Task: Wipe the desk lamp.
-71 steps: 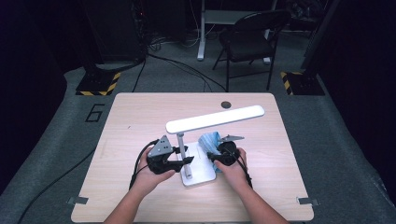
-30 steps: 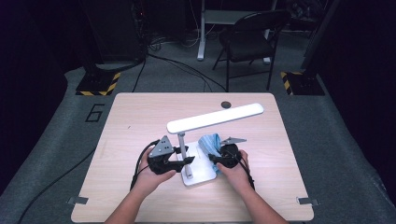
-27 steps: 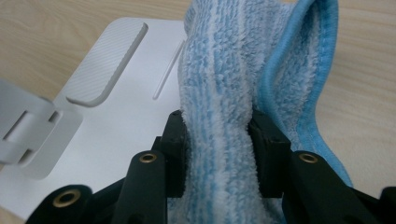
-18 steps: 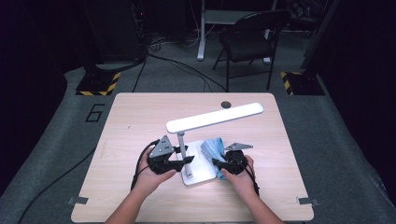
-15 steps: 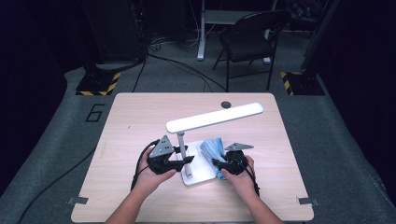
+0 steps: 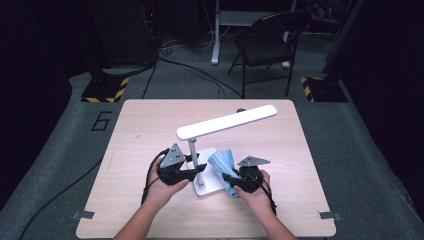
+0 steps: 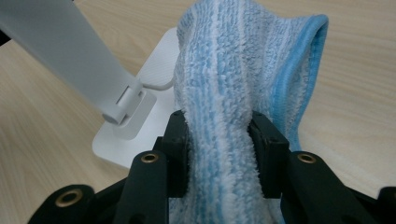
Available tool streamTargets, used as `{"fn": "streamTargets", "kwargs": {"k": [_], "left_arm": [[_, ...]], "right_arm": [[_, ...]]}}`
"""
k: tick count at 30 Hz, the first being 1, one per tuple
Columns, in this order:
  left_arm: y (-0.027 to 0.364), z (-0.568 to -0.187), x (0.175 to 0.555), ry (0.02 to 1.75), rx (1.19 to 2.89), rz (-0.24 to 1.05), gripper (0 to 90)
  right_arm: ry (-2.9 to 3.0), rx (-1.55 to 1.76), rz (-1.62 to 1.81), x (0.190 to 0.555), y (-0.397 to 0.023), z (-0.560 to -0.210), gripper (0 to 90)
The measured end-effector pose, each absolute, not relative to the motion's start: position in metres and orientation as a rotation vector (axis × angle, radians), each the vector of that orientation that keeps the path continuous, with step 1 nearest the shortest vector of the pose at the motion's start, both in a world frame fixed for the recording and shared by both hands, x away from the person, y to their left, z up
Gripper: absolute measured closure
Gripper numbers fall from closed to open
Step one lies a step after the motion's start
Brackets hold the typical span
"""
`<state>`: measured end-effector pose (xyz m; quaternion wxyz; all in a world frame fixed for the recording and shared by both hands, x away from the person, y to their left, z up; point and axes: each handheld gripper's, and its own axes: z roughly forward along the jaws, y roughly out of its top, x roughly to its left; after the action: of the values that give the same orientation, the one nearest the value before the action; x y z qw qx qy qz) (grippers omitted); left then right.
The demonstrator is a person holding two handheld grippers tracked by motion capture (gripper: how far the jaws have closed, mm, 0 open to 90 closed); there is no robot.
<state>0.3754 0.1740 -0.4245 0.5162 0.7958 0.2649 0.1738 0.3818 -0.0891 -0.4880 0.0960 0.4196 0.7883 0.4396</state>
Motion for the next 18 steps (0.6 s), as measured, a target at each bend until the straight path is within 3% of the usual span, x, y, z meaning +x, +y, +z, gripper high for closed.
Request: {"fn": "streamTargets", "kwargs": {"k": [3,10,14,18], "left_arm": [[0.175,-0.424,0.376,0.64,1.918,0.39,52.3],[0.181,-0.422,0.38,0.605,1.921,0.312,50.6],[0.183,-0.422,0.38,0.595,1.925,0.297,50.1],[0.184,-0.423,0.381,0.596,1.923,0.281,50.1]], "right_arm": [[2.369,1.212,1.234,0.38,-0.083,-0.496,61.9],[2.363,1.213,1.253,0.375,-0.086,-0.496,48.7],[2.331,1.187,1.249,0.368,-0.092,-0.491,48.1],[2.38,1.167,1.2,0.361,-0.097,-0.493,53.0]]}}
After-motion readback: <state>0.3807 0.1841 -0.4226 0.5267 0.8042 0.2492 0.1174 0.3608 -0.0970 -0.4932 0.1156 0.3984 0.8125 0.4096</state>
